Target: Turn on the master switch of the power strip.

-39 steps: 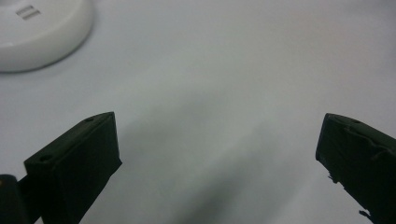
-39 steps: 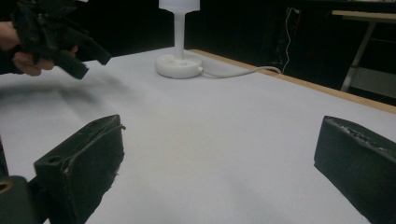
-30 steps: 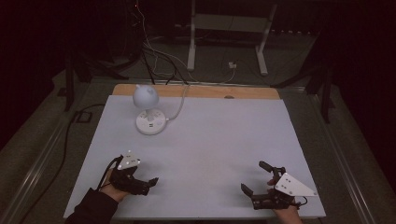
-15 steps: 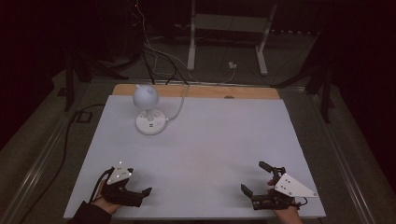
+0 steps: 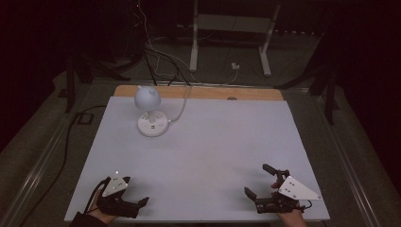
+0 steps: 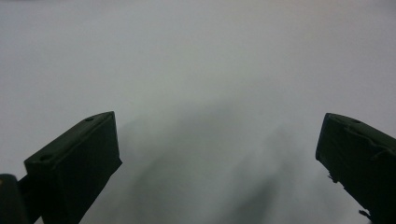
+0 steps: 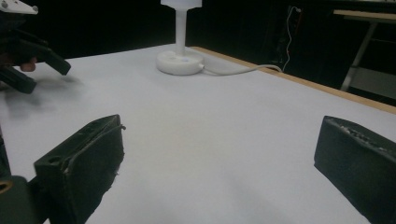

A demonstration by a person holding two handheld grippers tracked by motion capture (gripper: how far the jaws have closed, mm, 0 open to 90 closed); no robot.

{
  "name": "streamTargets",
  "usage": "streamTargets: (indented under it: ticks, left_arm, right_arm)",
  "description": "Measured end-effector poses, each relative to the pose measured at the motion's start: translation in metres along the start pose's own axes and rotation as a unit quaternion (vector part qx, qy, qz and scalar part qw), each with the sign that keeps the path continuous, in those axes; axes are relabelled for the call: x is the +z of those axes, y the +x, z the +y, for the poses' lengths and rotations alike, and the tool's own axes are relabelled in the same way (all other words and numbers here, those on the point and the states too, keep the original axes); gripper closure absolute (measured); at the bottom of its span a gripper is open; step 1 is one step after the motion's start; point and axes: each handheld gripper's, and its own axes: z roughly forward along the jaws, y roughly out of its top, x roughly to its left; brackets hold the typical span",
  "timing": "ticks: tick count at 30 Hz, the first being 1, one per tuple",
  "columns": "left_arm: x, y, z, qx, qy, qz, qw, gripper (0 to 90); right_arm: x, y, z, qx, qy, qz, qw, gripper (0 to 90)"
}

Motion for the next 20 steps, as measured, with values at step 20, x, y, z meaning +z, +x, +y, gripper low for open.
streamTargets:
  ticks: [20]
  left_arm:
    - [0.0009,0.0033,-0.0004,0.005,-0.017,-0.017,0.9997,0.3]
  right_arm:
    - [0.0023,-0.0009,-0.0011,0.001,0.003,0.002,1.0000,1.4]
